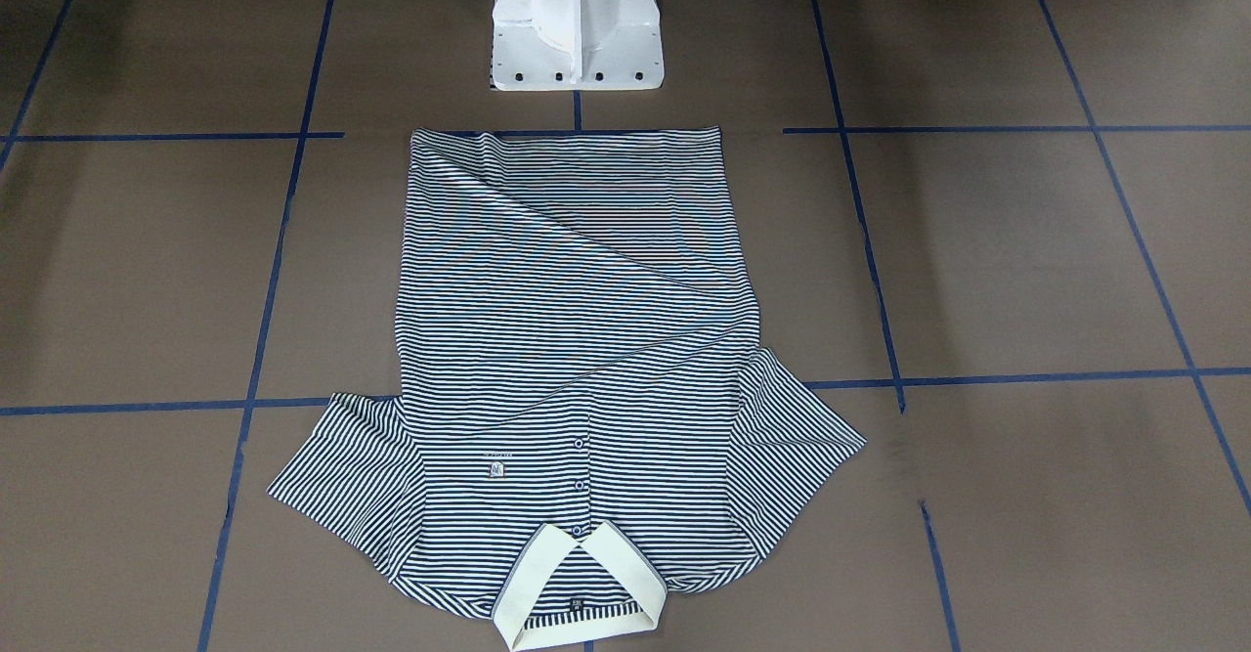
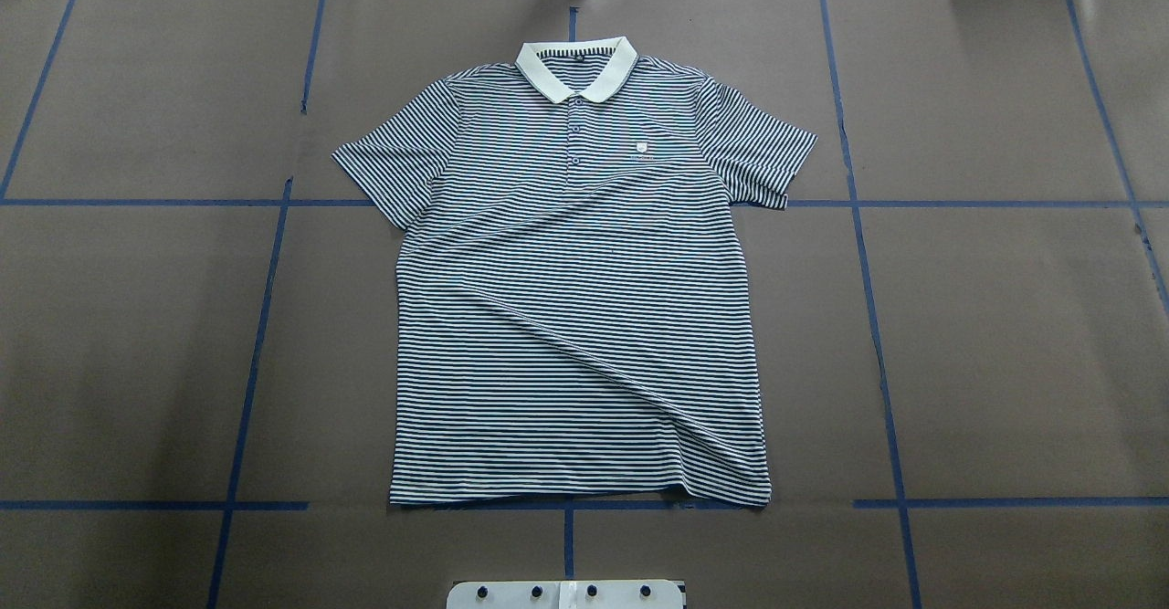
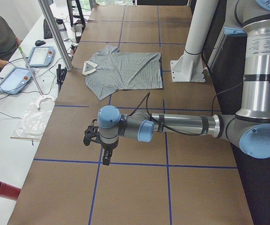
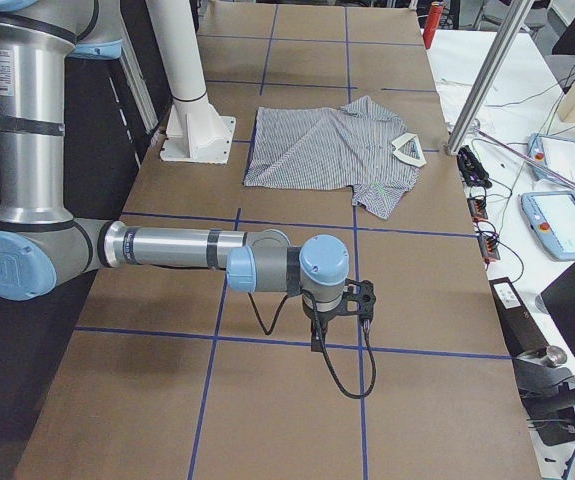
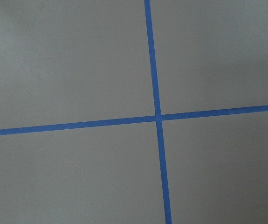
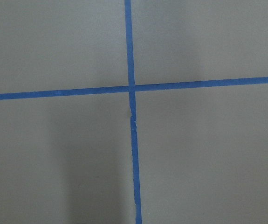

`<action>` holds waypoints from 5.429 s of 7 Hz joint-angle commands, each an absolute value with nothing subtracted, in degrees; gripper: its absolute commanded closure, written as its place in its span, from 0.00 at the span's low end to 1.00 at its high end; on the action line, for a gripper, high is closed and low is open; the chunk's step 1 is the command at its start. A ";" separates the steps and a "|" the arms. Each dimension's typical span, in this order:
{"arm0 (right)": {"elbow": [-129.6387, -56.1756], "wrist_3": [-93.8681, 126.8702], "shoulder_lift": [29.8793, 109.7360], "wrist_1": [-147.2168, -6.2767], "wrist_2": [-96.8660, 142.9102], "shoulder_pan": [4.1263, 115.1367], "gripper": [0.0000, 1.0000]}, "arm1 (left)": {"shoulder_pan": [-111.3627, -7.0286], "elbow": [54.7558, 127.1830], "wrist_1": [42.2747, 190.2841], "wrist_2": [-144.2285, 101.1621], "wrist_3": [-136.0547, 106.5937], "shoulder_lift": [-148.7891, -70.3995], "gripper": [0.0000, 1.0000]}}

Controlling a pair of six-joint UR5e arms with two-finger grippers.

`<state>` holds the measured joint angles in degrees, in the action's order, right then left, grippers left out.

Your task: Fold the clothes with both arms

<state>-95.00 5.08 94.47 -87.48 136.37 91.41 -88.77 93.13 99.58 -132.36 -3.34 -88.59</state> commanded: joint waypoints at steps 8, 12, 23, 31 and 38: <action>-93.04 27.38 73.72 -81.77 139.84 74.48 0.00 | -86.49 98.17 107.40 -133.33 -3.43 -94.21 0.00; -70.81 44.12 59.89 -57.61 123.87 59.18 0.00 | -83.41 96.94 107.05 -133.15 -3.52 -96.68 0.00; -58.71 44.03 51.68 -57.04 118.48 52.82 0.35 | -83.41 95.54 106.88 -133.24 -3.43 -98.26 0.00; -65.19 44.82 50.19 -58.88 122.92 53.08 1.00 | -83.41 95.62 106.52 -133.42 -3.52 -98.61 0.00; -53.02 58.54 34.64 -58.80 106.54 43.50 1.00 | -83.41 94.13 106.96 -133.51 -3.43 -98.96 0.00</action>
<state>-58.00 58.44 37.40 -58.91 108.48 43.36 -83.41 94.11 107.02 -133.50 -3.47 -98.86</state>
